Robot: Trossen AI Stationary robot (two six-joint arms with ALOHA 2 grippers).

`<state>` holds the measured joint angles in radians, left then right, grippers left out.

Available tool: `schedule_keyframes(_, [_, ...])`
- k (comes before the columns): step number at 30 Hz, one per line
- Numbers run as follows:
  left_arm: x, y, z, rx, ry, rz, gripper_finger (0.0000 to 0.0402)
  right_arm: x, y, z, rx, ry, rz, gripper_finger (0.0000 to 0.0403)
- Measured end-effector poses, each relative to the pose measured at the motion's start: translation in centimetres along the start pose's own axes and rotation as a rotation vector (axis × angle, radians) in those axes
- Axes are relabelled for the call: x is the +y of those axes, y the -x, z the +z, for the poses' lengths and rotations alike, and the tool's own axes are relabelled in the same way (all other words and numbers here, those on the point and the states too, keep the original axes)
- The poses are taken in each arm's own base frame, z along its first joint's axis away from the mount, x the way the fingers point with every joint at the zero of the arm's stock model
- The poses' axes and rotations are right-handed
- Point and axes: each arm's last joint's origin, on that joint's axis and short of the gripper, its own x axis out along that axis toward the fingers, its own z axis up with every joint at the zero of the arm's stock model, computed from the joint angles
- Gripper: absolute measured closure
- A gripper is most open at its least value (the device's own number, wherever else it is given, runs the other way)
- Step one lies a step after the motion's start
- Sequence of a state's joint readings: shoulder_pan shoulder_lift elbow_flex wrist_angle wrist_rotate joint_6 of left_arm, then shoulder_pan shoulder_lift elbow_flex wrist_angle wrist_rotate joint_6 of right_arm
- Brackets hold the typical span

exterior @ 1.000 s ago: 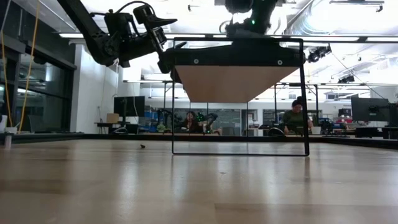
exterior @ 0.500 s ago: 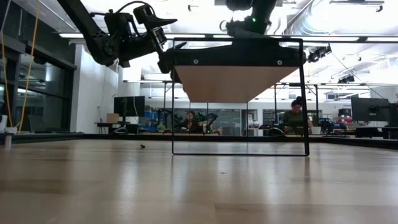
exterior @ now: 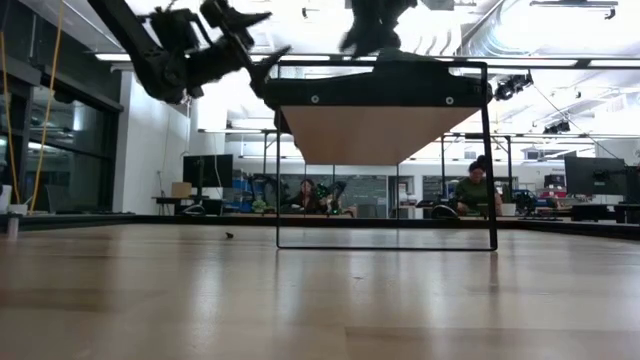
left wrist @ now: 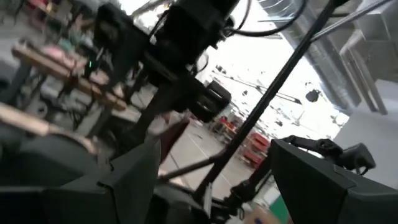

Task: Pick and place slides into the shelf
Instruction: Return to Home Position

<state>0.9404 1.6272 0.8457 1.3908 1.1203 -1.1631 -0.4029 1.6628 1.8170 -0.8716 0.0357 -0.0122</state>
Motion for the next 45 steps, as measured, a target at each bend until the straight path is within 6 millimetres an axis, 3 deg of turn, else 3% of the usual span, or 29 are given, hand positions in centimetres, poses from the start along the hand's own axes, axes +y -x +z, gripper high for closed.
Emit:
schedule_keyframes(5, [-3.3, 0.3, 1.6, -0.017, -0.142, -0.037, 0.0117, 0.8, 1.3, 1.3, -0.155, 0.041, 0.189, 0.0203])
schedule_keyframes(9, [-7.1, 0.3, 2.7, 0.002, -0.336, -0.099, 0.0117, 1.4, 1.9, 1.7, -0.205, 0.072, 0.287, 0.0203])
schedule_keyframes(14, [-11.6, 0.5, 3.5, -0.011, -0.499, -0.148, 0.0117, 2.0, 2.0, 1.8, -0.22, 0.087, 0.351, 0.0203])
schedule_keyframes(20, [-15.6, 1.3, 3.9, -0.03, -0.547, -0.091, 0.0117, 2.8, 2.1, 1.8, -0.224, 0.101, 0.37, 0.0203])
schedule_keyframes(33, [-20.2, 4.6, 0.5, -0.054, -0.642, 0.48, 0.0117, 4.8, 2.7, 2.3, -0.296, 0.166, 0.427, 0.0203])
schedule_keyframes(37, [-21.9, 5.4, -0.5, -0.052, -0.665, 0.536, 0.0117, 4.6, 4.7, 2.6, -0.354, 0.18, 0.484, 0.0203])
schedule_keyframes(45, [-23.9, 6.8, -2.2, -0.046, -0.665, 0.653, 0.0117, 4.1, 10.7, 1.8, -0.438, 0.209, 0.527, 0.0203])
